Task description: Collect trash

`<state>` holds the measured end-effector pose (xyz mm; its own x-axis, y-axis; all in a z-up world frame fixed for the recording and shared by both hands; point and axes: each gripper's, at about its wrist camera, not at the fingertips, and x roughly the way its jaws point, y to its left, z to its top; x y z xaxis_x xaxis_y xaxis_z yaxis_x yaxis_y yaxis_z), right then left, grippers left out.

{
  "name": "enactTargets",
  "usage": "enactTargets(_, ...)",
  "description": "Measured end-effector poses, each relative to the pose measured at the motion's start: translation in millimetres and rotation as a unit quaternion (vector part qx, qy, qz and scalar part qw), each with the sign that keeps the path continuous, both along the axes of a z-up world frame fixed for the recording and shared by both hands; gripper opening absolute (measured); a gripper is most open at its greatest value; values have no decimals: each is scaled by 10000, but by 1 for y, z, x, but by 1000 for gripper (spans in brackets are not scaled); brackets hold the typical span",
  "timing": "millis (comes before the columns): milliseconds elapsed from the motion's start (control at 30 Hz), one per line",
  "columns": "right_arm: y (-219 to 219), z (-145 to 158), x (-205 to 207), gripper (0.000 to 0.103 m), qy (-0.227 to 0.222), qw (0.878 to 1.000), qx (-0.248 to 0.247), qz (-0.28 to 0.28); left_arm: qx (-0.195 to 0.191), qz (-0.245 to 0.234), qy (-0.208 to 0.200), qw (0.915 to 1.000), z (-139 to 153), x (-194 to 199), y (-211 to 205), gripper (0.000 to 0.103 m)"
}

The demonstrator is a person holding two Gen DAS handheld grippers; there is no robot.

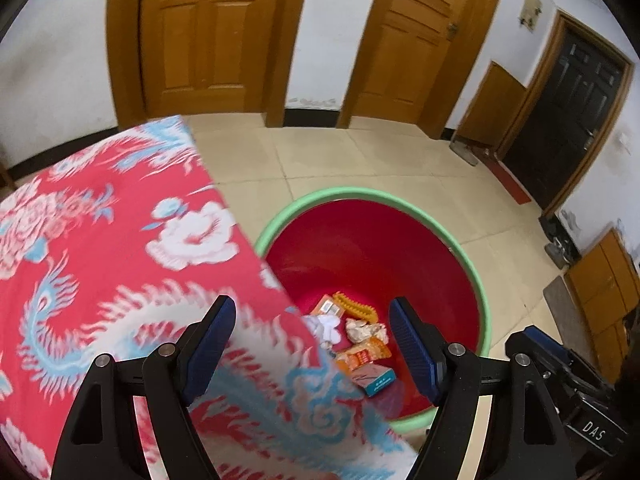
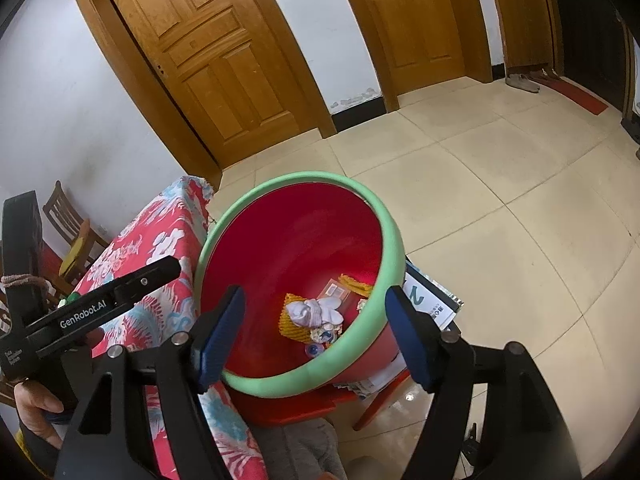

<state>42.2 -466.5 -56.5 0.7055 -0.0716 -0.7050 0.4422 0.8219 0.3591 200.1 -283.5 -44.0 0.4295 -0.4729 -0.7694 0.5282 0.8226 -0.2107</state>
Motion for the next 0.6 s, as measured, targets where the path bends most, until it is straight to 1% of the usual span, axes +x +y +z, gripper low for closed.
enactTargets(100, 6, 3, -1, 72, -22, 10000, -36, 53, 47, 80, 44, 9999, 0, -2, 10, 80)
enactTargets(200, 14, 6, -1, 72, -32, 9999, -100, 117, 158, 166, -25, 9997, 2, -6, 21, 80)
enactTargets(333, 31, 15, 0, 72, -83, 9993, -237, 277, 57, 286, 1, 9996, 9, -13, 41, 80)
enactTargets(600, 74, 32, 4, 72, -236, 9963, -426, 704, 72, 684, -264, 9973, 31, -34, 89, 80)
